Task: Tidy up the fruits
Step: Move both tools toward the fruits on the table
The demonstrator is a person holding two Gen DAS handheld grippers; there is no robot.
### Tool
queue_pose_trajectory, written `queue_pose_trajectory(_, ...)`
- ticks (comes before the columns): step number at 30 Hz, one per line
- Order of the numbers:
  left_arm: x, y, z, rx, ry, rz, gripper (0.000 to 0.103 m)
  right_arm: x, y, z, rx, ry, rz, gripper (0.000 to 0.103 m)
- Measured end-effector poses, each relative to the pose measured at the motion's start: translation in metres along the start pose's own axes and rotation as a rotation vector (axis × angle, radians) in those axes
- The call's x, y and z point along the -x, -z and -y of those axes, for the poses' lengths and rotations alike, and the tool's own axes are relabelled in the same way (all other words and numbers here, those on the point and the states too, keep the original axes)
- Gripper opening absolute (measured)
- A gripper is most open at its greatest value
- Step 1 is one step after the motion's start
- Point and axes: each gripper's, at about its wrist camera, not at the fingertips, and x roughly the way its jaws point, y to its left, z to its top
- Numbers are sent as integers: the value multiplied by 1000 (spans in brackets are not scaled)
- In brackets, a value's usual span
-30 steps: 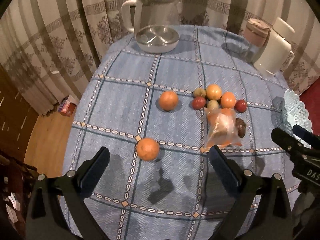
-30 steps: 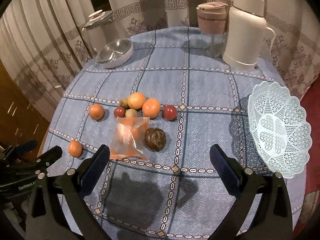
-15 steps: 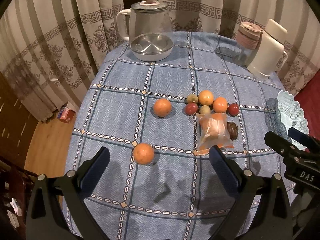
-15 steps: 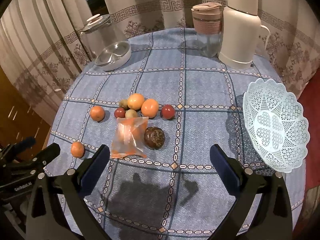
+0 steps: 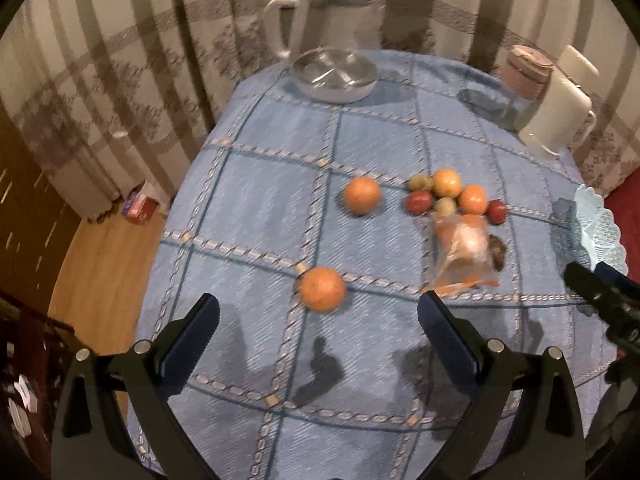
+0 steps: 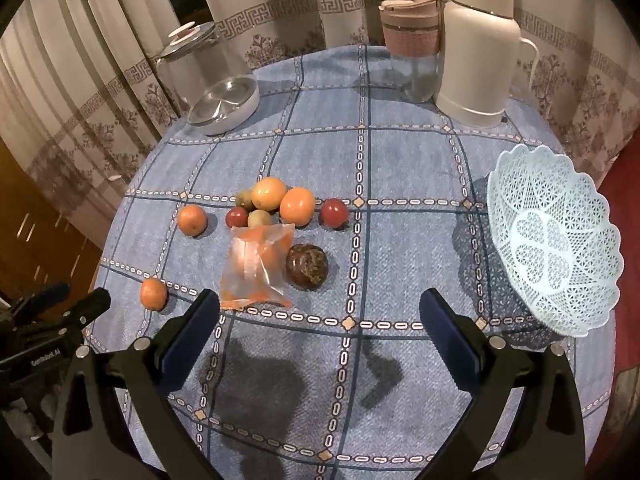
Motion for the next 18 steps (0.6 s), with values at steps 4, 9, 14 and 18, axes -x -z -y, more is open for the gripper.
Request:
queue_pose_trajectory(4,-11,11,-15,37,-6,-40,98,-7,4,0,-1,-5,-28,101)
queue_pose_trajectory(9,-23,14,-18,53,7,-64,98,-13,5,-1,5,-6,-47,101)
queue_pose_trajectory(14,-42,8,-13,39,19,-81,93,-18,6,1,3,2,-69,101)
queue_pose_trajectory(18,-60,2,-10,29,29,-107,89,-20,7,6,-8,16,-82,101)
